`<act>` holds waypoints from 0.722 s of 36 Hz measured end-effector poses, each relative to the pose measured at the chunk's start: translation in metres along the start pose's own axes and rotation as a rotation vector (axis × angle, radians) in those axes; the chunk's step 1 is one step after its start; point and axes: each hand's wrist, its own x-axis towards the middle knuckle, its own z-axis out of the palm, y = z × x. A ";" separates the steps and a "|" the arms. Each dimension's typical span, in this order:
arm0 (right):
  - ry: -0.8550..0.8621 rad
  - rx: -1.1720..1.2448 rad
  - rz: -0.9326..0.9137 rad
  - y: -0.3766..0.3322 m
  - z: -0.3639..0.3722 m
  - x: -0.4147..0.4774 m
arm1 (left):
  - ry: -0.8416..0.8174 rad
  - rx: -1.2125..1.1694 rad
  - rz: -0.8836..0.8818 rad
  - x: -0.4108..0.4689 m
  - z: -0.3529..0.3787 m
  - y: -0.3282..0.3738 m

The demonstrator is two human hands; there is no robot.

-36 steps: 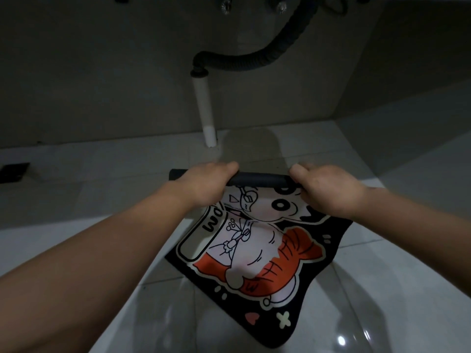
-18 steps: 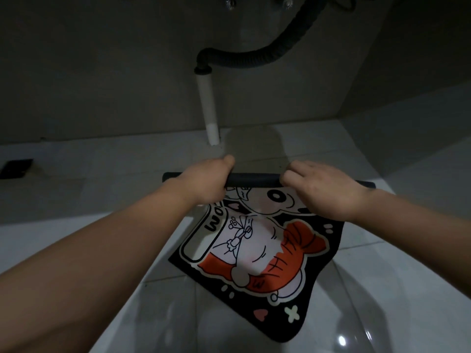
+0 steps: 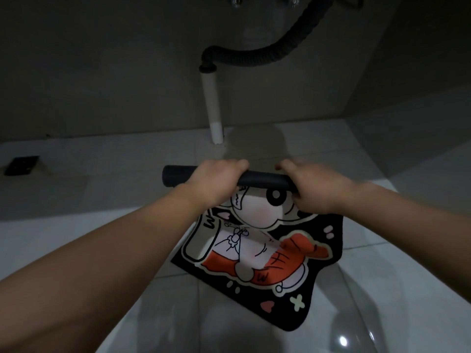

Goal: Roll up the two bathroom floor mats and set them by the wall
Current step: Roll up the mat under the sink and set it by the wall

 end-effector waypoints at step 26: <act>0.118 -0.157 -0.143 -0.013 0.006 0.014 | -0.112 -0.105 -0.055 -0.003 0.006 0.001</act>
